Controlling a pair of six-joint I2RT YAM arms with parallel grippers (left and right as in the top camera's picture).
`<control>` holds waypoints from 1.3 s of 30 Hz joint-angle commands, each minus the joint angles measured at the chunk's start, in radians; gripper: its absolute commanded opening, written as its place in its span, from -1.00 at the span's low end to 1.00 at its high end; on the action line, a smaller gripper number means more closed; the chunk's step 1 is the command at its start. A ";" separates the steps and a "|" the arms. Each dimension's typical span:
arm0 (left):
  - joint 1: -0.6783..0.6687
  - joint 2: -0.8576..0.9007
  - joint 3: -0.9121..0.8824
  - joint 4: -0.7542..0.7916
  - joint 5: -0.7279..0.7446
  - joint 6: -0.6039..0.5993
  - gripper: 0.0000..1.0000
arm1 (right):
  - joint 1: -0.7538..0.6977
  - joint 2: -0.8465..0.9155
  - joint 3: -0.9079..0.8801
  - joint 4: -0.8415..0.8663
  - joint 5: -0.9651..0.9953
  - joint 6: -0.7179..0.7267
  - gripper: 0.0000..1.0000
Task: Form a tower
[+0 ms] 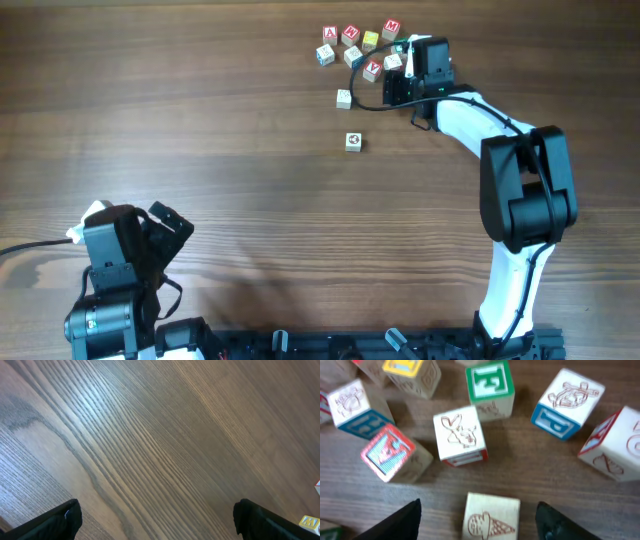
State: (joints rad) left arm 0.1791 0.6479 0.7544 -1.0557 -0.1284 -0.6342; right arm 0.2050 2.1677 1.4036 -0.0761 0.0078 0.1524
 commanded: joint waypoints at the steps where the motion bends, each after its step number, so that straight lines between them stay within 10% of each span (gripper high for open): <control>1: 0.007 -0.005 -0.005 0.000 0.008 0.008 1.00 | 0.000 0.048 0.028 0.028 0.030 0.016 0.43; 14: 0.007 -0.005 -0.005 -0.001 0.008 0.008 1.00 | 0.004 0.063 0.101 -0.059 0.051 0.060 -0.50; 30: 0.007 -0.005 -0.005 0.000 0.008 0.008 1.00 | 0.175 -0.457 0.167 -0.649 0.150 0.333 -0.68; 39: 0.007 -0.005 -0.005 -0.001 0.008 0.008 1.00 | 0.291 -0.466 0.120 -0.792 0.154 0.451 -0.69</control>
State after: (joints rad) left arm 0.1791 0.6479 0.7544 -1.0557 -0.1284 -0.6342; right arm 0.4541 1.6886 1.5505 -0.8616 0.1394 0.5503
